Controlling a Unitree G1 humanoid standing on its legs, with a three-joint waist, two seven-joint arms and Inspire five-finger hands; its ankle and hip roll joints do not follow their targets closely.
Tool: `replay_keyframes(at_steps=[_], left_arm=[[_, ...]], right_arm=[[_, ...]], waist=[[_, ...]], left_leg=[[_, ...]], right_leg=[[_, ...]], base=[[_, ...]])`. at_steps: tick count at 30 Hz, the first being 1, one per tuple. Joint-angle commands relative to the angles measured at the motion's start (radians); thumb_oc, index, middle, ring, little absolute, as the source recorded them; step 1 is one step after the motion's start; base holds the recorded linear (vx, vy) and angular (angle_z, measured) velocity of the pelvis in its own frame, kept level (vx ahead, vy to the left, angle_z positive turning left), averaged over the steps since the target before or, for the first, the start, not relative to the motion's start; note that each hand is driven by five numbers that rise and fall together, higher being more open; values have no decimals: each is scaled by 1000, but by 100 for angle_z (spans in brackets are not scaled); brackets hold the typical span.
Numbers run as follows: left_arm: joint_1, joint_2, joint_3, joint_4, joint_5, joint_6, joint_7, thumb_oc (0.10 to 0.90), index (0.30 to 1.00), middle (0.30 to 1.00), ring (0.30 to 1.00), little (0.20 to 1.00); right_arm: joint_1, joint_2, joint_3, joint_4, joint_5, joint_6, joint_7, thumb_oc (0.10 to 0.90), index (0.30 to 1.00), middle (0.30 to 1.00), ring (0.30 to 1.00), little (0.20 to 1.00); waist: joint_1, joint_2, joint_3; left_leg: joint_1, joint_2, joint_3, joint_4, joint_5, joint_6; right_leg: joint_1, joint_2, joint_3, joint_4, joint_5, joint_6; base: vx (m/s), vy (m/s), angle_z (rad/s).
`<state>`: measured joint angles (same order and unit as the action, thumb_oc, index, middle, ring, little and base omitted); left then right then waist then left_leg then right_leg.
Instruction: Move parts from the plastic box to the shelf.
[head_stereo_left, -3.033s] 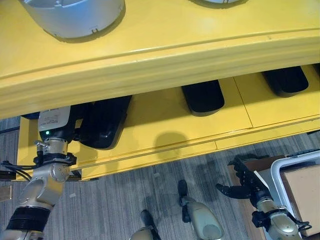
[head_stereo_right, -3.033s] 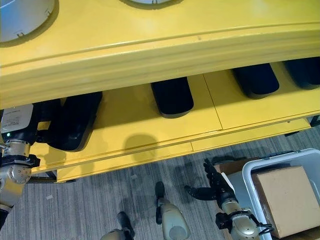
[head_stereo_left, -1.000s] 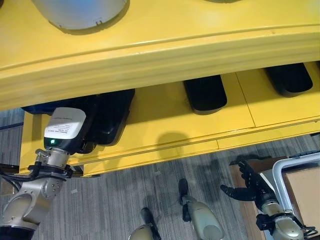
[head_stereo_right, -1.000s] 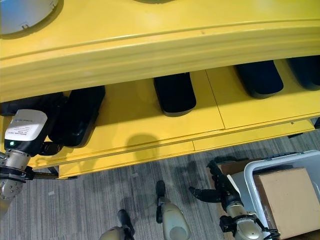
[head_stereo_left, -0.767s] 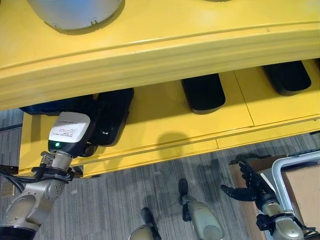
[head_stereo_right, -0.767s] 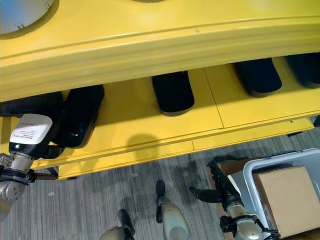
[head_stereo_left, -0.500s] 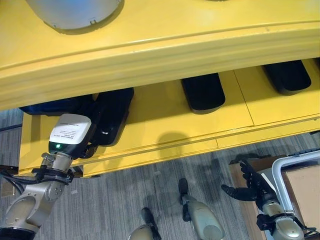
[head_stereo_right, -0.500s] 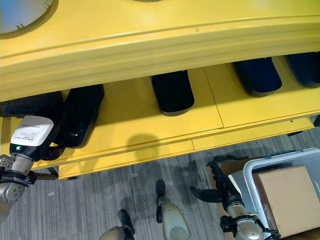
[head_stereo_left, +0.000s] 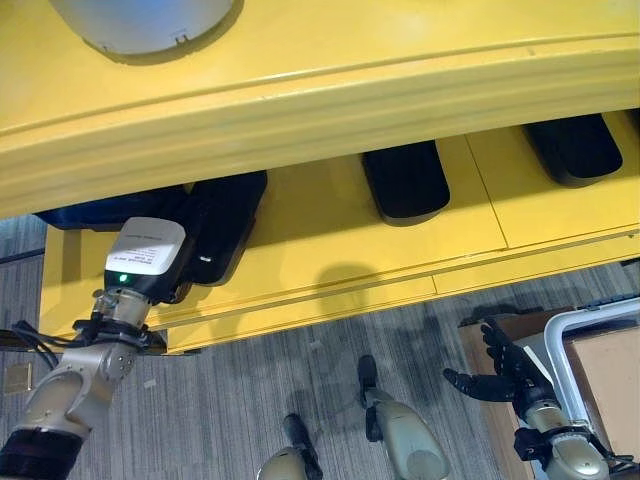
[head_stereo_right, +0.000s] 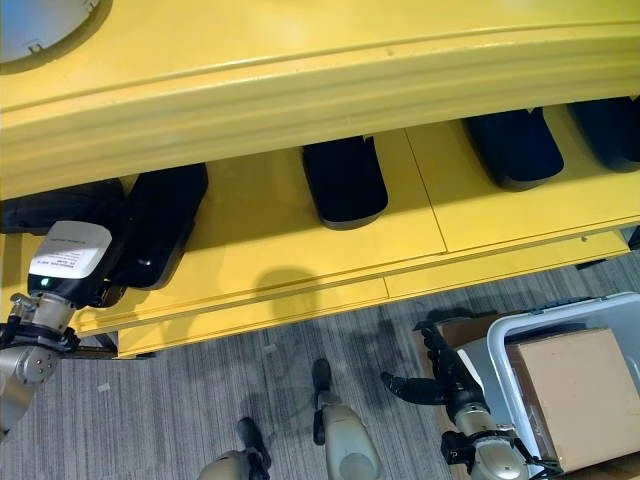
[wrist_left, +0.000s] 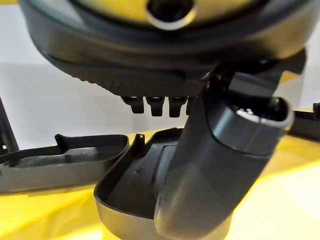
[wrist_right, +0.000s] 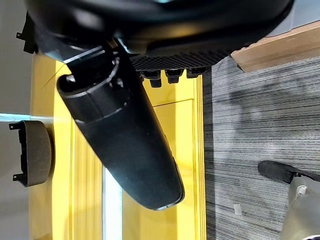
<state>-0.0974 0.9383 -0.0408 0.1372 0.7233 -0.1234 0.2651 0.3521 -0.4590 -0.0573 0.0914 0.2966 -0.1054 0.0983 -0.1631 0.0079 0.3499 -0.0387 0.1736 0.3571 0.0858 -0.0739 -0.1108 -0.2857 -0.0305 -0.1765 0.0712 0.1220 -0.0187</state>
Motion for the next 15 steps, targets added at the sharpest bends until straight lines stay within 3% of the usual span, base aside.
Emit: replay_keyframes(at_steps=[1, 4, 15], left_arm=[[-56, 62, -18, 43, 27, 19, 9, 900, 1000, 1000, 1000, 1000], [-112, 54, -80, 91, 31, 23, 3, 900, 1000, 1000, 1000, 1000], [-176, 3, -144, 124, 7, 24, -1, 900, 1000, 1000, 1000, 1000]], right_arm=[[30, -45, -60, -95, 32, -81, -16, 900, 1000, 1000, 1000, 1000], [34, -47, -60, -98, 35, -83, -17, 900, 1000, 1000, 1000, 1000], [38, -43, -54, -97, 31, -85, -23, 900, 1000, 1000, 1000, 1000]], waist=[[-37, -26, -60], [-45, -27, -62], [-55, -28, -65]], left_leg=[[-80, 107, -28, 126, -29, -33], [-84, 112, -23, 132, -30, -34], [-87, 112, -17, 139, -35, -34]], right_leg=[[4, -145, 51, 94, -113, 175], [-4, -143, 56, 97, -112, 175], [-10, -141, 61, 104, -116, 175]], base=[[-1, 1, -3], [0, 0, -1], [3, 0, -3]])
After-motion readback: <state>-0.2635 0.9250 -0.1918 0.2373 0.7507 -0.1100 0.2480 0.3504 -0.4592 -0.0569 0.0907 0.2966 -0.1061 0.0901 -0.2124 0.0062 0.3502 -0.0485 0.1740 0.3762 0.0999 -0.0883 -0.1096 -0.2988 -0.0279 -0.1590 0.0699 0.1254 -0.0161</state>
